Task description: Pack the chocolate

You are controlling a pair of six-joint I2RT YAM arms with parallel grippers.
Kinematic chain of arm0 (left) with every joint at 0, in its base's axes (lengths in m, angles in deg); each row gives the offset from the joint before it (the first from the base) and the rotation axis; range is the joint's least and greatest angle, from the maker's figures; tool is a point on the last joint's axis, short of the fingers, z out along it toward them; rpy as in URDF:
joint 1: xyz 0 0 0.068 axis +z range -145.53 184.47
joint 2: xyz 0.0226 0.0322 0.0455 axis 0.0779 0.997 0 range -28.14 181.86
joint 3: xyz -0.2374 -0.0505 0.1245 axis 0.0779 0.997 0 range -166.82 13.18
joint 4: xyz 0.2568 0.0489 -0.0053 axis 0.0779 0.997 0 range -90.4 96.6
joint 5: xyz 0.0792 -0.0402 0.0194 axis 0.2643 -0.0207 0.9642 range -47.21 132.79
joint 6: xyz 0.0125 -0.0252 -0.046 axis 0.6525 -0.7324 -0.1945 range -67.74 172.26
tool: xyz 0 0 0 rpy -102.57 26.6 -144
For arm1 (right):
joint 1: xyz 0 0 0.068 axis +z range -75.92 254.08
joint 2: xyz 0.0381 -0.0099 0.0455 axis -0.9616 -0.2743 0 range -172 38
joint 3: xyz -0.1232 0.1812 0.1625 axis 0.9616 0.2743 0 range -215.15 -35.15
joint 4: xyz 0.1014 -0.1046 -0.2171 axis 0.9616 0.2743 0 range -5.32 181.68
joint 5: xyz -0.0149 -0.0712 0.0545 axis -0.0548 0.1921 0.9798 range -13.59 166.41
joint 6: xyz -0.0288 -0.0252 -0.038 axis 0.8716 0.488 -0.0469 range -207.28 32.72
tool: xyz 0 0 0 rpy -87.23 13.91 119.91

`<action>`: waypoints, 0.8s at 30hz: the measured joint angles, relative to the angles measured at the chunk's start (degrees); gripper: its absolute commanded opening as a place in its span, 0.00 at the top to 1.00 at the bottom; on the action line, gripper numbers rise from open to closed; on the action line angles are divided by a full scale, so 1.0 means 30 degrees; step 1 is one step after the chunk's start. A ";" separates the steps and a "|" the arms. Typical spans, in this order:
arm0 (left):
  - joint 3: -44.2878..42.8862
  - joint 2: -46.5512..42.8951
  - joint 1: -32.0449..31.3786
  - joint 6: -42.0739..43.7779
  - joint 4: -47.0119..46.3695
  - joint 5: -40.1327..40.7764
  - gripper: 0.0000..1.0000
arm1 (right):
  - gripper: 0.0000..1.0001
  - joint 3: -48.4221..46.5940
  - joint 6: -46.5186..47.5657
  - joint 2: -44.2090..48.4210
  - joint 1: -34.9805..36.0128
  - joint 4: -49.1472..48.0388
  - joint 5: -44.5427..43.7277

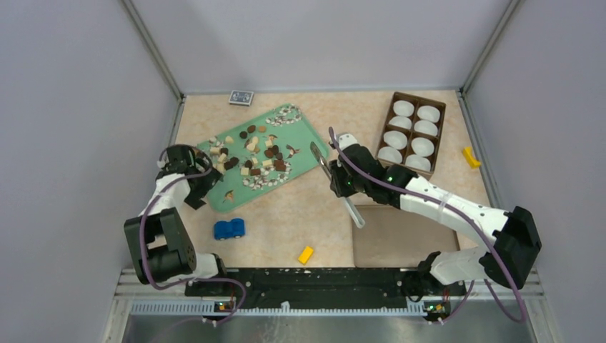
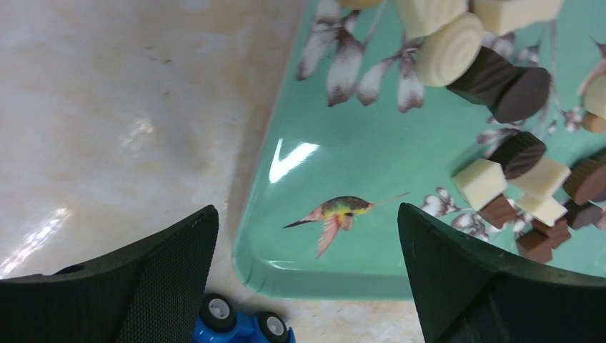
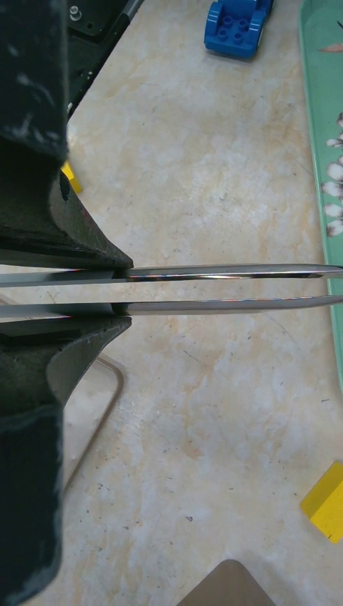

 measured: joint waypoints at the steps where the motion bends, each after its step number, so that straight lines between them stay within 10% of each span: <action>1: 0.0131 0.0007 0.0000 0.0109 -0.0379 -0.0291 0.01 | 0.87 0.0000 0.0000 0.0073 0.0000 0.0000 0.0007; 24: -0.0240 0.2703 -0.0342 0.3650 -0.2426 -0.6448 0.01 | 0.73 -0.6943 0.2251 -0.5646 -0.0080 0.4561 0.0940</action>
